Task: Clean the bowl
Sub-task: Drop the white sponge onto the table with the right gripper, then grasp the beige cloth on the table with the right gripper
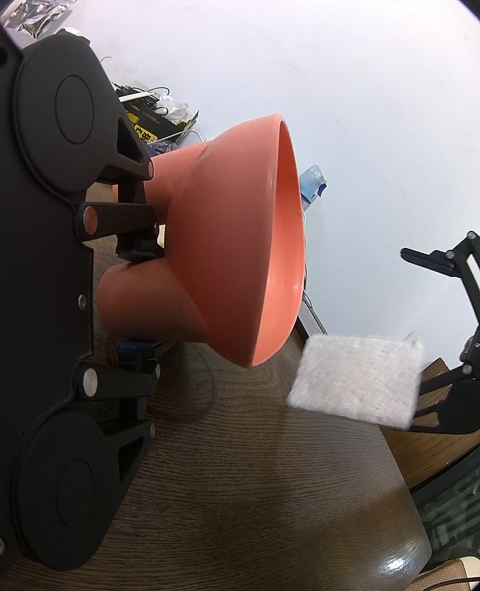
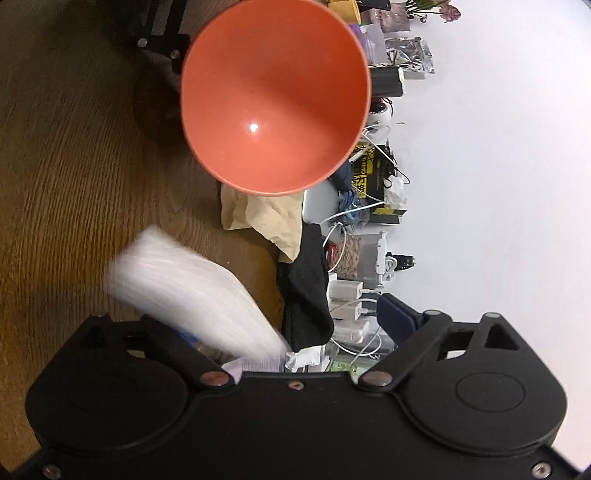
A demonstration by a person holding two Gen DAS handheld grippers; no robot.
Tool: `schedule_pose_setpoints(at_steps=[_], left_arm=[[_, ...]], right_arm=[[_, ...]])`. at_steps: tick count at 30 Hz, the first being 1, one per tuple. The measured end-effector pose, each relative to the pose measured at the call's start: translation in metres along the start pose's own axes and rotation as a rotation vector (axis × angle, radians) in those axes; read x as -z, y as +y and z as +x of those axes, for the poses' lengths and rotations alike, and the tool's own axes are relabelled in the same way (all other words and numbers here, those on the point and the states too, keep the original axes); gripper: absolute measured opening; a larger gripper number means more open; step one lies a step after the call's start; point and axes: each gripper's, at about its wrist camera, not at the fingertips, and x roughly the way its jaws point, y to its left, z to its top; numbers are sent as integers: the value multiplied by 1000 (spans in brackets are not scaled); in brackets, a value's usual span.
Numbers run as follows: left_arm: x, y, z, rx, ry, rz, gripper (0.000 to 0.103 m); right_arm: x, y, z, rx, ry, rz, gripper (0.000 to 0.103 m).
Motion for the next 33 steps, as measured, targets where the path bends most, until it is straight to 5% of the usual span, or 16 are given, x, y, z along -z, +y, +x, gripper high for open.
schedule_pose_setpoints(at_steps=[9, 12, 20, 23, 26, 28, 33], left_arm=[[-2, -2, -5, 0, 0, 0, 37], [-3, -3, -5, 0, 0, 0, 37], [-2, -4, -8, -5, -2, 4, 37], [-1, -2, -3, -3, -1, 2, 37], [-1, -1, -1, -6, -1, 4, 38], [-1, 0, -1, -8, -2, 6, 37], [0, 3, -1, -1, 0, 0, 37]], right_arm=[[28, -36, 17, 147, 134, -54, 98], [33, -66, 27, 95, 106, 62, 98], [46, -144, 119, -330, -157, 913, 97], [46, -146, 154, -459, -232, 1134, 97], [42, -135, 184, -618, -238, 1289, 94], [42, -126, 204, -720, -224, 1374, 75], [33, -104, 227, -738, -188, 1386, 73]])
